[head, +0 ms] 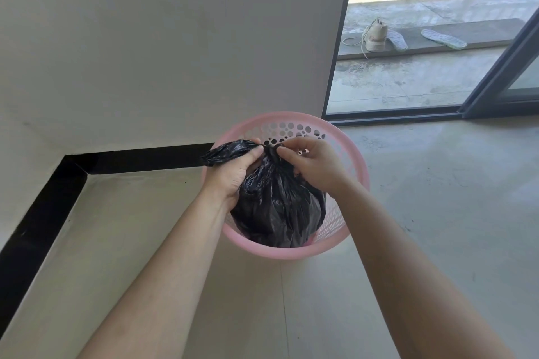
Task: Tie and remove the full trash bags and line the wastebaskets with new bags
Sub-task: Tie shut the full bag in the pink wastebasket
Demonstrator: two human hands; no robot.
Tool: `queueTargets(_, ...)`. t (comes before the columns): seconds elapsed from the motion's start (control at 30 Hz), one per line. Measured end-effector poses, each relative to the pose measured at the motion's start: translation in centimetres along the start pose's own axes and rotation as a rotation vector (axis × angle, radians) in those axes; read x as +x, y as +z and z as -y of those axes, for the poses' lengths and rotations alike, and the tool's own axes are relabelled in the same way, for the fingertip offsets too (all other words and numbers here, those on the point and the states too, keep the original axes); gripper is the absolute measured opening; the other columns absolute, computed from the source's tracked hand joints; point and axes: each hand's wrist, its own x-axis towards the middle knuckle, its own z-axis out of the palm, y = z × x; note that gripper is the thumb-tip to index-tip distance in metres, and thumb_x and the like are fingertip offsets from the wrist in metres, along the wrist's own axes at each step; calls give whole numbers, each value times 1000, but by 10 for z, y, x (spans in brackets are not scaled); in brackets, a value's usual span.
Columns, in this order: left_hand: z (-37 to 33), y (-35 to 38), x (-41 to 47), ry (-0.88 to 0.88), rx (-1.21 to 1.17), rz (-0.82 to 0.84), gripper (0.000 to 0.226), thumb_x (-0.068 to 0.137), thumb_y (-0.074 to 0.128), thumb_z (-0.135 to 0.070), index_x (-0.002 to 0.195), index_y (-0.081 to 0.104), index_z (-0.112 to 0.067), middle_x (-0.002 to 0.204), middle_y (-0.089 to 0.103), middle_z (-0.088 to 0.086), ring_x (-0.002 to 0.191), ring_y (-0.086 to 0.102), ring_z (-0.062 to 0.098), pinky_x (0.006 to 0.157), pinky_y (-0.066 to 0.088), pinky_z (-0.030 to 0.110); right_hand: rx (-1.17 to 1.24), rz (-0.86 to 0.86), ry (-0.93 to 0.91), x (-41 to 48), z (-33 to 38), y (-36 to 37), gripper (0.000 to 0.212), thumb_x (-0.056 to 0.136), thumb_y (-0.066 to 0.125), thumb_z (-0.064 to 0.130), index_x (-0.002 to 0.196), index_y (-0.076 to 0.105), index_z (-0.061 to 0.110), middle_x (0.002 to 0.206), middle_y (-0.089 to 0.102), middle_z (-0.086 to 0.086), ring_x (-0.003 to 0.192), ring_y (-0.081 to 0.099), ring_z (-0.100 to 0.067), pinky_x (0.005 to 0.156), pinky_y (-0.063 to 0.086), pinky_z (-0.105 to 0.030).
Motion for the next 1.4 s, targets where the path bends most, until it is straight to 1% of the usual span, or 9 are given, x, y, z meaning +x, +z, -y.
queueTargets(0.07, -1, -1, 1, 48, 13, -47, 8, 95, 61, -8, 95, 69, -6, 95, 72, 14, 90, 69, 26, 91, 56, 40, -133, -39, -72, 3, -5, 2, 5, 95, 65, 30, 90, 65, 30, 78, 59, 19, 66, 56, 0, 72, 45, -23)
queueTargets(0.17, -5, -1, 1, 25, -39, -10, 27, 104, 46, -21, 92, 65, -5, 96, 71, 12, 90, 68, 25, 95, 53, 43, -349, -33, -161, 5, -10, 5, 11, 100, 55, 35, 94, 55, 25, 93, 49, 11, 82, 52, -11, 79, 41, -30)
queueTargets(0.3, -7, -3, 3, 27, -22, -46, 35, 106, 39, -28, 87, 62, -10, 89, 72, 9, 88, 67, 24, 97, 52, 45, -831, -56, -360, 3, -4, 6, 31, 104, 41, 39, 107, 53, 11, 105, 47, -2, 71, 51, -24, 58, 40, -37)
queueTargets(0.43, -6, -2, 6, 53, 72, -159, 43, 106, 40, -27, 69, 56, -13, 70, 64, 4, 72, 63, 18, 73, 53, 33, -1192, -23, -473, 6, -3, -2, 30, 106, 38, 36, 111, 54, 11, 109, 55, -6, 79, 61, -23, 50, 35, -32)
queueTargets(0.57, -4, -3, 16, 30, 122, -208, 38, 105, 40, -25, 68, 46, -16, 56, 47, -2, 52, 43, 12, 62, 39, 28, -1323, -10, -350, 6, -4, -1, 14, 104, 43, 20, 115, 50, 13, 108, 57, -3, 82, 60, -21, 53, 38, -31)
queueTargets(0.83, -2, -1, 17, -68, 121, -217, 39, 103, 40, -16, 64, 39, -18, 45, 33, -7, 39, 24, 8, 50, 25, 26, -1354, -16, -97, 12, -6, 9, 28, 97, 43, 6, 125, 41, 9, 105, 59, -6, 84, 64, -25, 53, 35, -33)
queueTargets(1.0, -4, -9, 16, -38, 175, -253, 33, 102, 43, -25, 71, 51, -19, 51, 52, -5, 49, 44, 13, 55, 41, 29, -901, -13, 107, 11, -13, 2, 13, 103, 40, 21, 110, 46, 12, 103, 62, -10, 75, 50, -28, 60, 34, -34)
queueTargets(1.27, 8, -13, 28, -23, 334, -222, 28, 101, 44, -38, 106, 64, -19, 106, 67, 1, 99, 63, 16, 83, 44, 30, -607, 2, 187, 15, -19, -2, 35, 100, 42, 36, 130, 48, 18, 116, 66, -3, 108, 58, -28, 77, 38, -36)
queueTargets(1.4, 14, -13, 22, -200, 423, -94, 67, 90, 37, -65, 140, 47, -21, 129, 61, 2, 124, 54, 25, 110, 38, 49, -607, 34, 132, 12, -13, 3, 26, 102, 39, 26, 89, 56, 11, 79, 55, 0, 86, 55, -30, 67, 29, -33)
